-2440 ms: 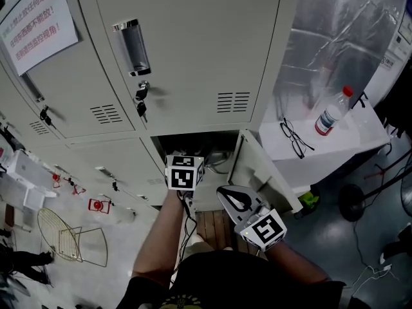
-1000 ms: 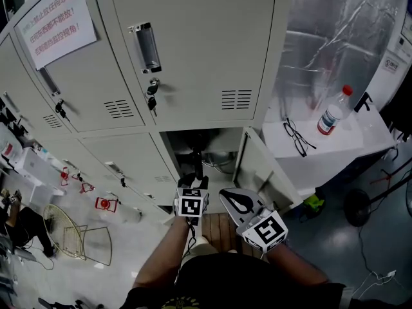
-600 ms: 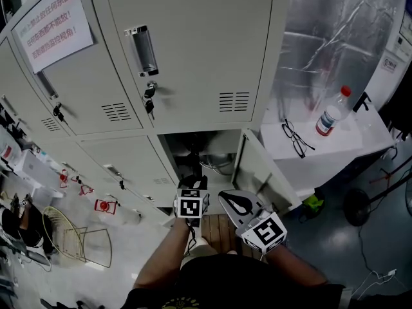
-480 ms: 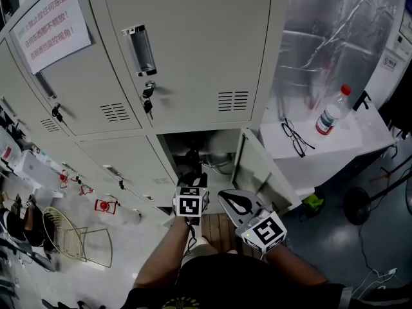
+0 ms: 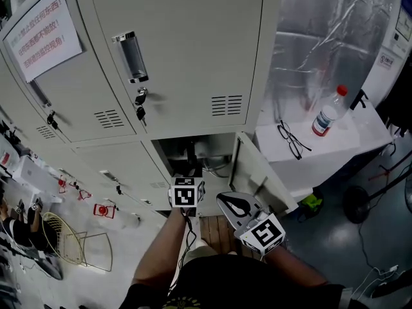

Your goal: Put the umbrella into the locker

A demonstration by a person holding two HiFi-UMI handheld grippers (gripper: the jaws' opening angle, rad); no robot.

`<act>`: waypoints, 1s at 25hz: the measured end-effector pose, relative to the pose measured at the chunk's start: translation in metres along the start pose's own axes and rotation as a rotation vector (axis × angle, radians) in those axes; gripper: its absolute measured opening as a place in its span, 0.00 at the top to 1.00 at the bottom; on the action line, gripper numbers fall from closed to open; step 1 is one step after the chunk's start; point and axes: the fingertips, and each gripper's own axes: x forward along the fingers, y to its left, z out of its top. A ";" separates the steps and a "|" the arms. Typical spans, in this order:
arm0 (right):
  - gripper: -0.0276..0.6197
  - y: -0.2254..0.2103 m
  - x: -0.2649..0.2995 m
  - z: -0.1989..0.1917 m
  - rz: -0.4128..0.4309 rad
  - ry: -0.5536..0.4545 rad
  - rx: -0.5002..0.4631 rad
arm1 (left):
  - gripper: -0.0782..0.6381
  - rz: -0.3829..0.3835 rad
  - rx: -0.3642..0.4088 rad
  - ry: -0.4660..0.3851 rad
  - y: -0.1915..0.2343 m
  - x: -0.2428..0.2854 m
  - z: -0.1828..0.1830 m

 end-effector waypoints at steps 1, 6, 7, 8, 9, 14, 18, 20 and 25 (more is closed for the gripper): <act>0.91 -0.001 0.000 0.000 0.000 0.002 -0.001 | 0.75 0.001 -0.003 0.001 0.001 0.003 0.001; 0.91 -0.009 0.001 0.002 -0.016 0.003 0.003 | 0.75 -0.006 -0.023 0.003 0.004 0.015 0.003; 0.91 -0.010 0.001 0.002 -0.016 0.004 0.002 | 0.75 -0.006 -0.025 0.003 0.005 0.018 0.004; 0.91 -0.011 0.002 0.002 -0.014 0.005 0.001 | 0.75 -0.004 -0.026 0.003 0.006 0.021 0.004; 0.91 -0.011 0.003 0.001 -0.010 0.007 -0.001 | 0.75 -0.002 -0.026 0.003 0.007 0.023 0.005; 0.91 -0.011 0.008 0.000 -0.003 0.018 0.006 | 0.75 0.013 -0.034 0.009 0.015 0.035 0.004; 0.91 -0.012 0.014 -0.003 0.012 0.029 -0.020 | 0.75 0.032 -0.036 0.004 0.024 0.050 0.008; 0.91 -0.011 0.018 -0.003 0.017 0.033 -0.018 | 0.75 0.035 -0.031 0.004 0.026 0.056 0.010; 0.91 -0.013 0.023 0.000 0.010 0.031 0.005 | 0.75 0.044 -0.023 -0.005 0.033 0.065 0.016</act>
